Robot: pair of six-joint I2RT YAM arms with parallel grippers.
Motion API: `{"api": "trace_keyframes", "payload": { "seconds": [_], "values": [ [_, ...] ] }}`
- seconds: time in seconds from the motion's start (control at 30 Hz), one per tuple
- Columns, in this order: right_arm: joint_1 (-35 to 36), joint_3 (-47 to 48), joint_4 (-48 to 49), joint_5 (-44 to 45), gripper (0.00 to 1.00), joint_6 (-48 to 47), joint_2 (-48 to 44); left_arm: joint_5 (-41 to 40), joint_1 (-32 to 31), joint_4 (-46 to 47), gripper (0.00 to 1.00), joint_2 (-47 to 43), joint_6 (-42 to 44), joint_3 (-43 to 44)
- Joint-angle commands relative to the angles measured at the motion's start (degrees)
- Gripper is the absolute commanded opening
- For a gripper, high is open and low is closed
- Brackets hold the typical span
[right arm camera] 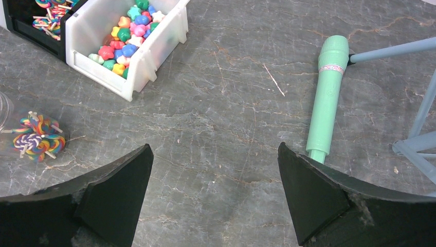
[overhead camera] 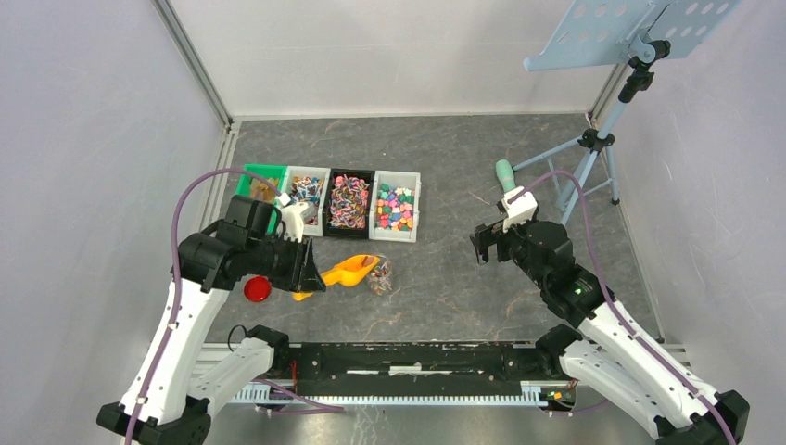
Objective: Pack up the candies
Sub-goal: Place the fake candies in the packing bottle.
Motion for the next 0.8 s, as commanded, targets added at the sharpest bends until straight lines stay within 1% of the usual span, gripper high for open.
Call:
{"api": "trace_keyframes", "payload": {
  "seconds": [0.0, 0.77],
  "values": [
    [-0.25, -0.18, 2.98, 0.23, 0.98, -0.09, -0.77, 0.36, -0.56, -0.24, 0.02, 0.28, -0.05, 2.46],
    [-0.18, -3.97, 3.81, -1.34, 0.98, 2.53, -3.36, -2.89, -3.66, -4.23, 0.02, 5.22, -0.81, 7.85]
  ]
}}
